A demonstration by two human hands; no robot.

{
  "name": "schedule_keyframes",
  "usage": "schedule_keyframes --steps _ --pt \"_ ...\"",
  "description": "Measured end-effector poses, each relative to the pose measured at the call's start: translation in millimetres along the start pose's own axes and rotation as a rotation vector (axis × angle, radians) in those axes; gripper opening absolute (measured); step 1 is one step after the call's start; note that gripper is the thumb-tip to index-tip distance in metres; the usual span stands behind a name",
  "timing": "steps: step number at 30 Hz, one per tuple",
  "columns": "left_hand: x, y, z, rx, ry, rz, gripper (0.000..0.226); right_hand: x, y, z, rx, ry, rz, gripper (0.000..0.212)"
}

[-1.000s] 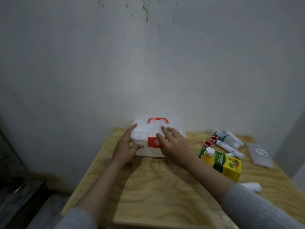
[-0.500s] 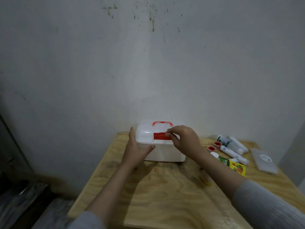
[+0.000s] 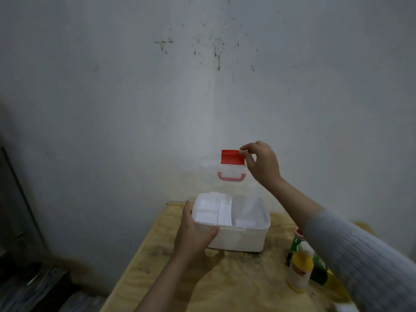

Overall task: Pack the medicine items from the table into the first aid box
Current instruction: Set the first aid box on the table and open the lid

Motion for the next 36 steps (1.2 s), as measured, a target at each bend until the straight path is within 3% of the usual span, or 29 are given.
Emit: schedule_keyframes --steps 6,9,13,20,28,36 --pt "1.1 -3.3 -1.7 -0.049 0.043 0.006 0.079 -3.8 17.1 -16.1 -0.01 -0.019 0.065 0.015" --pt "0.1 -4.0 -3.0 -0.048 0.062 -0.002 0.077 -2.4 15.3 -18.7 0.009 -0.077 0.153 0.039" --pt "-1.2 -4.3 -4.0 -0.043 0.07 -0.012 0.079 4.1 13.4 -18.3 0.013 -0.113 0.277 0.047" --pt "0.2 -3.2 -6.0 -0.048 0.092 -0.01 0.082 6.4 11.7 -19.0 0.051 -0.001 0.37 0.037" --pt "-2.7 -5.2 -11.8 -0.041 0.113 0.006 0.077 16.0 19.0 -15.7 0.124 -0.06 0.463 0.041" --pt "-6.5 -8.1 -17.3 -0.03 0.097 0.013 0.074 5.5 37.9 -12.9 0.341 0.057 0.363 0.025"
Point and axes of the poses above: each hand's wrist, its own x-axis away from the middle knuckle, its own z-axis out of the back of the hand, y = z × x, the point moved 5 cm from there along -x, towards the middle knuckle, and after that the axes turned 11 degrees about y, right-handed, at the moved point
